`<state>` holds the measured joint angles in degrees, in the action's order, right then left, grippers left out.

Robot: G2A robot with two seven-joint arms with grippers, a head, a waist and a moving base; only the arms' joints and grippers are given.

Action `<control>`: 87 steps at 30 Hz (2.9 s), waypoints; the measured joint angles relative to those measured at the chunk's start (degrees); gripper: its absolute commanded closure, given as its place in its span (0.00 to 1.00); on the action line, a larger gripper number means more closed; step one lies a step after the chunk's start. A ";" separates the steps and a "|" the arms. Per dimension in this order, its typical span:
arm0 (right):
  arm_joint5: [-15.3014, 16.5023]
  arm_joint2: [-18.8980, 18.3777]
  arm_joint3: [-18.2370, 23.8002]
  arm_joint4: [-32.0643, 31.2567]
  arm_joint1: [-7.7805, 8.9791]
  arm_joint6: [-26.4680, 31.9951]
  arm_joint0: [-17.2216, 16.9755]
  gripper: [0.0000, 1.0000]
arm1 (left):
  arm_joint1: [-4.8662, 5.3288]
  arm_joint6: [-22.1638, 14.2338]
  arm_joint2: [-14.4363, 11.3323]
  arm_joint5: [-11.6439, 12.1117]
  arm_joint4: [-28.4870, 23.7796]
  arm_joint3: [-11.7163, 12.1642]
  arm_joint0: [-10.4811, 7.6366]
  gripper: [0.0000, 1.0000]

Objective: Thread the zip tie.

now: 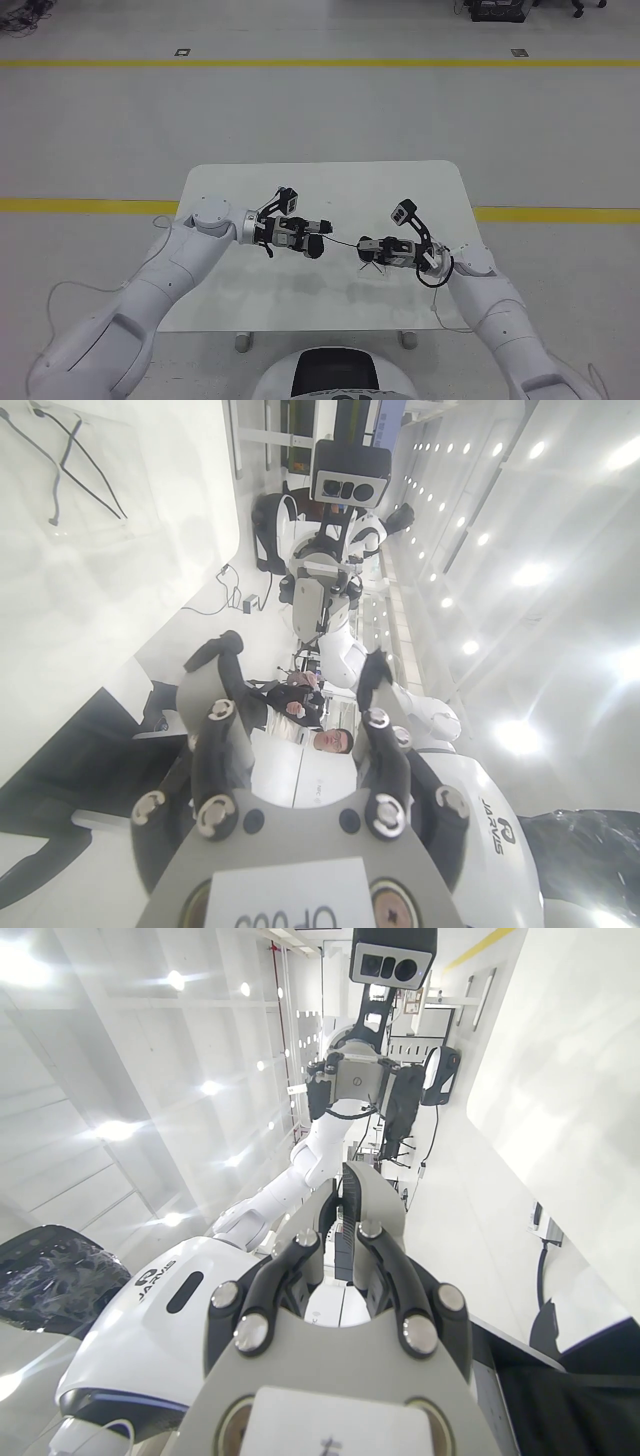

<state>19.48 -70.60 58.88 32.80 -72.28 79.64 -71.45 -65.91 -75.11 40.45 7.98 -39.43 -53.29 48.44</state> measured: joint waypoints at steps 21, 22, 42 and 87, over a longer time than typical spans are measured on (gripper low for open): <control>-0.39 3.64 3.68 4.51 1.65 0.00 -0.82 1.00 | -0.16 -4.61 -0.37 -2.55 -5.21 0.55 0.39 0.00; -0.53 4.15 3.81 5.16 1.93 0.00 -0.82 1.00 | -0.15 -4.55 -0.87 -2.56 -5.68 0.42 0.29 0.00; -1.21 6.77 6.82 5.24 2.74 -2.72 -1.60 1.00 | 0.60 2.67 -1.50 -3.38 -5.28 -5.00 2.36 0.00; 0.00 9.22 5.49 5.63 1.92 -4.57 -0.40 1.00 | 1.39 3.75 -0.29 -4.54 -1.69 -8.63 4.09 0.27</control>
<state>19.48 -61.39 64.36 38.43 -70.37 75.07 -71.85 -64.52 -71.36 40.16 3.44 -41.11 -61.92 52.53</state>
